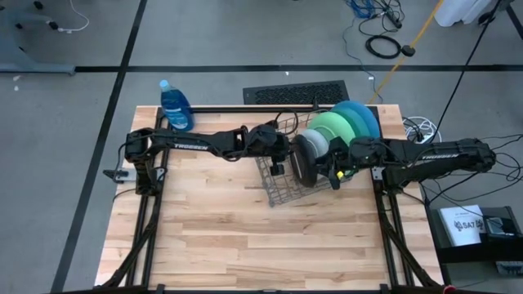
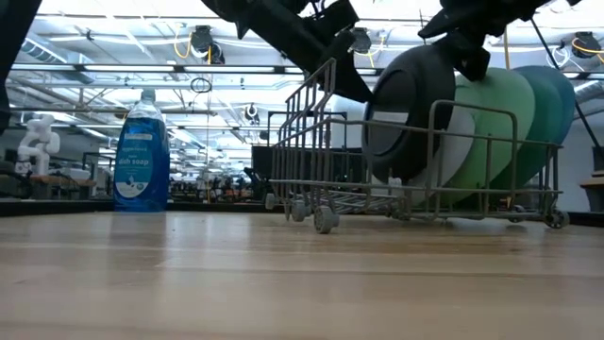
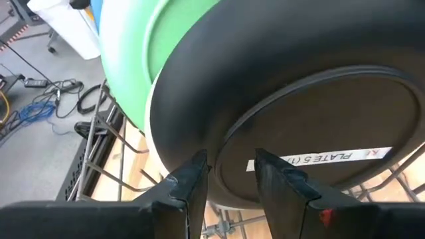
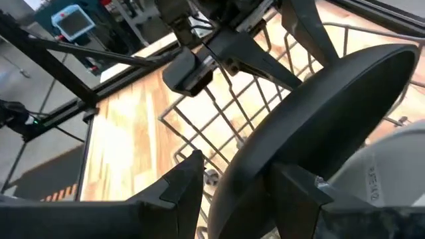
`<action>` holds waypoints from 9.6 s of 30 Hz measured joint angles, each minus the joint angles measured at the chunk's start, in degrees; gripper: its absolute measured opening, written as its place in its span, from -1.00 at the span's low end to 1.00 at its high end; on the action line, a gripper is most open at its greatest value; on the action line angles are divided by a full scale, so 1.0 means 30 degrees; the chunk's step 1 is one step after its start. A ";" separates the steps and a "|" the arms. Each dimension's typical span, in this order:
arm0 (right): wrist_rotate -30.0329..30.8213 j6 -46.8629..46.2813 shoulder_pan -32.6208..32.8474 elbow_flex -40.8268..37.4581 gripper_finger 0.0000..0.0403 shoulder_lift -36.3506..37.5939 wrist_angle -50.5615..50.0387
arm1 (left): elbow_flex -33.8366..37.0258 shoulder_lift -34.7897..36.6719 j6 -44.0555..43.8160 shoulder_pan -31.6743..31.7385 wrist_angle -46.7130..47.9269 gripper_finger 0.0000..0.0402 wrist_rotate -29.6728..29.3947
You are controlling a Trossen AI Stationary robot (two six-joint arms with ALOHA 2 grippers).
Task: Sort dishes
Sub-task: Put the black plate into the dish rack
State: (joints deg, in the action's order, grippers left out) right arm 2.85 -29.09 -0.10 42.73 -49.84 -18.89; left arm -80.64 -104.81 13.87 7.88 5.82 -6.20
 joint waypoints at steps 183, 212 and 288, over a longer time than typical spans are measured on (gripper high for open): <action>0.4221 0.3790 0.0092 0.2614 -0.28 -0.4221 -0.0341 | -0.3147 0.0612 0.2720 0.0219 1.3093 -0.37 0.2091; -0.0988 0.6450 0.2018 0.3452 -0.20 -0.4863 0.8879 | -0.1122 0.4505 0.2044 -0.2198 0.5866 -0.37 0.0235; 0.5794 -0.6763 0.2551 0.9825 -0.87 -1.1138 -0.7251 | 0.9748 1.1234 0.0459 -0.1115 -0.1777 -0.37 0.0495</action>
State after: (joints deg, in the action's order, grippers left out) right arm 20.23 -49.38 7.55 72.20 -83.26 -40.65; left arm -51.40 -71.11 15.25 4.54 0.49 -4.71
